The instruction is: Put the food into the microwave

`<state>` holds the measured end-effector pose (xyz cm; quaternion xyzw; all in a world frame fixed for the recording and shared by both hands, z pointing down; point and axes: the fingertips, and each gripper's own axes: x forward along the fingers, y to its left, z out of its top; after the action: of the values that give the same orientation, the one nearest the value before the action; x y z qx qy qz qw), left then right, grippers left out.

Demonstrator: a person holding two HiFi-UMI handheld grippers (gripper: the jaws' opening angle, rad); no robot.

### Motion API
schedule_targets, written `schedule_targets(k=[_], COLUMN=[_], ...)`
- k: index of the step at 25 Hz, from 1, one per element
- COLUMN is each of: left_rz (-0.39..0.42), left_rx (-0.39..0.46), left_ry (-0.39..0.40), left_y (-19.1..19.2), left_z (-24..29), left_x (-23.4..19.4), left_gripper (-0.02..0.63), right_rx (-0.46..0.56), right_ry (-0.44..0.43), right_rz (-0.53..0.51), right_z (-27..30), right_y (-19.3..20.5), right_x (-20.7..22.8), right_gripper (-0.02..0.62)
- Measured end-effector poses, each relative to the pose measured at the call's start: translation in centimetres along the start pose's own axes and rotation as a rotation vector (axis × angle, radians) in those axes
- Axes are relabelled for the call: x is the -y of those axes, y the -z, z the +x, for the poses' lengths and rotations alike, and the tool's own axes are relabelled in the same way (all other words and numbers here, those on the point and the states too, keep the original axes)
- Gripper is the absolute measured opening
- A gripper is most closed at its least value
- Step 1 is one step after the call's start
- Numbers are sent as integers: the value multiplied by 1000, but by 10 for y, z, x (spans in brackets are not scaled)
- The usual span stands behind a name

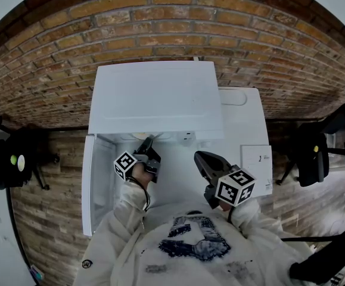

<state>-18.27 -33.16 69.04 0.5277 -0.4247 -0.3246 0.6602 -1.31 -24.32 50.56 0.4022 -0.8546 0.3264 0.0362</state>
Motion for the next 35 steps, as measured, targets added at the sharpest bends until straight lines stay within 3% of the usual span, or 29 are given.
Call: schedule_targets(k=[15,27,32,35], left_rz=[16,14,73,157], left_rx=[1,-2,-14,-24], left_ry=[6,7,31,48], left_y=[-12,2,15,24], left_z=[16,-6,-23,-36], left_x=[8,10,24,44], left_gripper=[8,8,8,8], right_rx=[2,5,6,10], right_ry=[16,-9,-30,-47], right_rz=[10,9,11,12], right_z=[0,-5,-12,-16], right_y=[1,5,10,12], right_x=[3,-7,-13,-18], right_gripper=[14,14,14,14])
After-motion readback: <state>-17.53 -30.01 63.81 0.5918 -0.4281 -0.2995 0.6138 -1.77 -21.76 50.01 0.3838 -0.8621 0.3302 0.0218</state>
